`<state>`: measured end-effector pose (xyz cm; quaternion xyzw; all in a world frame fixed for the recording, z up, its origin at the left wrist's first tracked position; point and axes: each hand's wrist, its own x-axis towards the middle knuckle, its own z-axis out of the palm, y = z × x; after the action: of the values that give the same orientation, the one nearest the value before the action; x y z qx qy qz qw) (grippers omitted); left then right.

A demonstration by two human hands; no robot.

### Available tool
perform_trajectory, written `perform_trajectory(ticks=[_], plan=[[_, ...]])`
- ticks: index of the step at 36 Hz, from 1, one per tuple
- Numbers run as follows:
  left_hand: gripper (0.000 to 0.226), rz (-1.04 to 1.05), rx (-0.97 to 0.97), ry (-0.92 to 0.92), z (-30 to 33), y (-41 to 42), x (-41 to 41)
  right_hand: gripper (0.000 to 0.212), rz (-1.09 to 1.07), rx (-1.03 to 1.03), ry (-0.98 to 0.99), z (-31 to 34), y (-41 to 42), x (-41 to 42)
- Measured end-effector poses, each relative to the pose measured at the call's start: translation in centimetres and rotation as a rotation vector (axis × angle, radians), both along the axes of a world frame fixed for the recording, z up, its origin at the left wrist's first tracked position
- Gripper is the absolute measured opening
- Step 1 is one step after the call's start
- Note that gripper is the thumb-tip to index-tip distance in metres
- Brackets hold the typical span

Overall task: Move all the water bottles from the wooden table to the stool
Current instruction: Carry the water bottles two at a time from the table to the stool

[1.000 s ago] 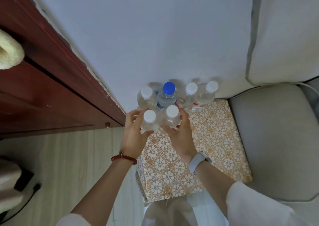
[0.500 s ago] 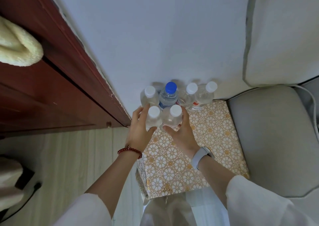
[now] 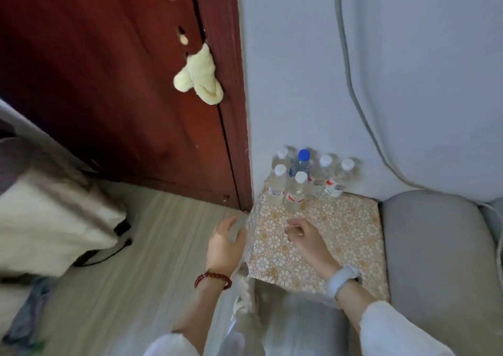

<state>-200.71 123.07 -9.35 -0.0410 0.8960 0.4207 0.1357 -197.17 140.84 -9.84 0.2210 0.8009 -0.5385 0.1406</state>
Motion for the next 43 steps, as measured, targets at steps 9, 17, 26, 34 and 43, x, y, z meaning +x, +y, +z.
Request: perform_trajectory(ticks=[9, 17, 26, 34, 43], plan=[[0.031, 0.318, -0.129, 0.184, 9.4, -11.5, 14.3, 0.023, 0.451, -0.004, 0.135, 8.3, -12.3, 7.1], [0.027, 0.788, -0.254, 0.361, 15.2, -26.7, 31.6, 0.012, 0.910, -0.162, 0.281, 15.3, -30.3, 16.7], [0.026, 1.371, -0.372, 0.328, 15.9, -40.7, 65.4, 0.016, 1.519, -0.194, 0.340, 17.1, -53.3, 41.9], [0.030, 1.782, -0.522, 0.189, 17.4, -47.5, 94.0, 0.022, 2.026, -0.159, 0.476, 17.2, -68.8, 67.0], [0.030, 2.061, -0.525, 0.158, 15.8, -55.3, 111.3, 0.025, 2.352, -0.235, 0.579, 16.6, -83.2, 87.8]])
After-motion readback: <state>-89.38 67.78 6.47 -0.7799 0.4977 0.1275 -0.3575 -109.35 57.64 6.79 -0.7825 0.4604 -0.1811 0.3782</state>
